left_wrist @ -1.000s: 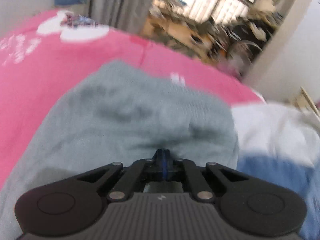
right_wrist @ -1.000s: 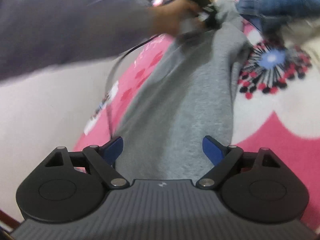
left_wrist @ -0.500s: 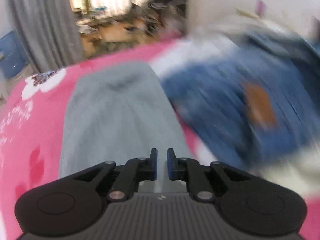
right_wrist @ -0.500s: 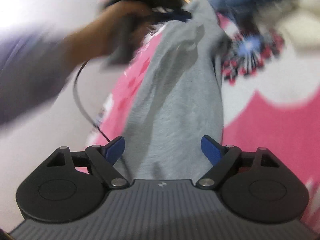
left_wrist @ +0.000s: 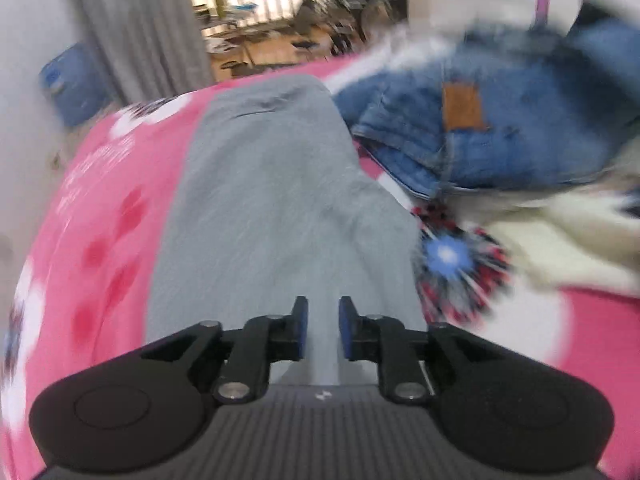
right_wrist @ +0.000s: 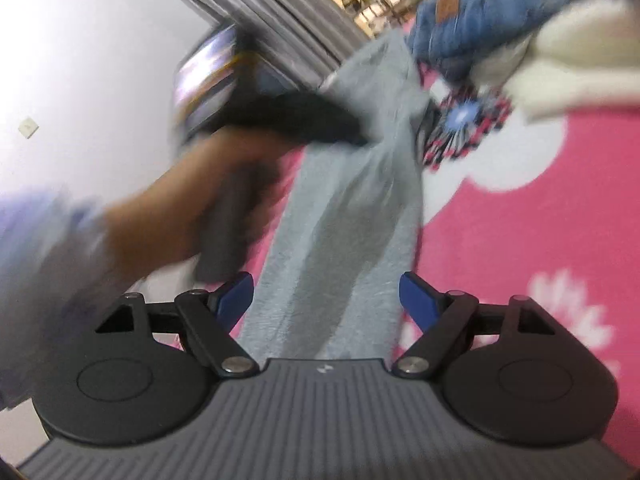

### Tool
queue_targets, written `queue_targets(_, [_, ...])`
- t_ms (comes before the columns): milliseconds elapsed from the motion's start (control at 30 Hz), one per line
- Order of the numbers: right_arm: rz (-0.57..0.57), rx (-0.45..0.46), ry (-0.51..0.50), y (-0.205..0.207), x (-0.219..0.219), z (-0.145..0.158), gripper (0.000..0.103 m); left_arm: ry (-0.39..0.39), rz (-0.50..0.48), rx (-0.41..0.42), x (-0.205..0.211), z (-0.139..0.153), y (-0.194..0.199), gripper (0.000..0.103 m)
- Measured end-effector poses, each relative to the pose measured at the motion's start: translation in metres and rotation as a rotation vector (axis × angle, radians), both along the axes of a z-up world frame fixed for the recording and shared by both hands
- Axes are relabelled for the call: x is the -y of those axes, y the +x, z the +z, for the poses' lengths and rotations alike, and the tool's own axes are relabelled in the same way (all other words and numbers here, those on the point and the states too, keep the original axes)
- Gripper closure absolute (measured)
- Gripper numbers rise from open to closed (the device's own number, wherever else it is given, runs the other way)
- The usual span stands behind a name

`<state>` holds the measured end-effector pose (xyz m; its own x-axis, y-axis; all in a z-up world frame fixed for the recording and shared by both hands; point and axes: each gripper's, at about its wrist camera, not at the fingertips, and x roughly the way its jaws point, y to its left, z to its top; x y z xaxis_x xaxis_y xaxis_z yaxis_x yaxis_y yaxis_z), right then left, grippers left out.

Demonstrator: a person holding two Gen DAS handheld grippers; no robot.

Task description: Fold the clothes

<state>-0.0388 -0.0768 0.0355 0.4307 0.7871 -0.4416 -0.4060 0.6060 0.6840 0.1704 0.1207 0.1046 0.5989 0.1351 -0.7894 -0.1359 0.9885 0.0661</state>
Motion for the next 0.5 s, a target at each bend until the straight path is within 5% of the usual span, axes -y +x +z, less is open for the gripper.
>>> queue_targets(100, [-0.073,0.050,-0.047,-0.007,0.034,0.018,0.022,-0.108,-0.040,-0.027,0.007,0.003,-0.106,0.071])
queue_targets(200, [-0.069,0.103,-0.076,-0.006,0.052,0.034,0.022,-0.057,-0.104,-0.134,0.031,-0.046,-0.185,0.076])
queue_targets(300, [0.029,0.164,-0.150,0.001,0.045,0.047,0.022,0.010,-0.059,-0.053,0.052,-0.067,-0.250,0.079])
queue_targets(400, [0.153,0.192,-0.225,-0.012,0.020,0.055,0.022,-0.059,0.042,-0.066,0.058,-0.063,-0.309,0.079])
queue_targets(500, [0.245,0.151,-0.242,-0.029,-0.008,0.053,0.022,0.003,0.041,-0.112,0.078,-0.063,-0.382,0.079])
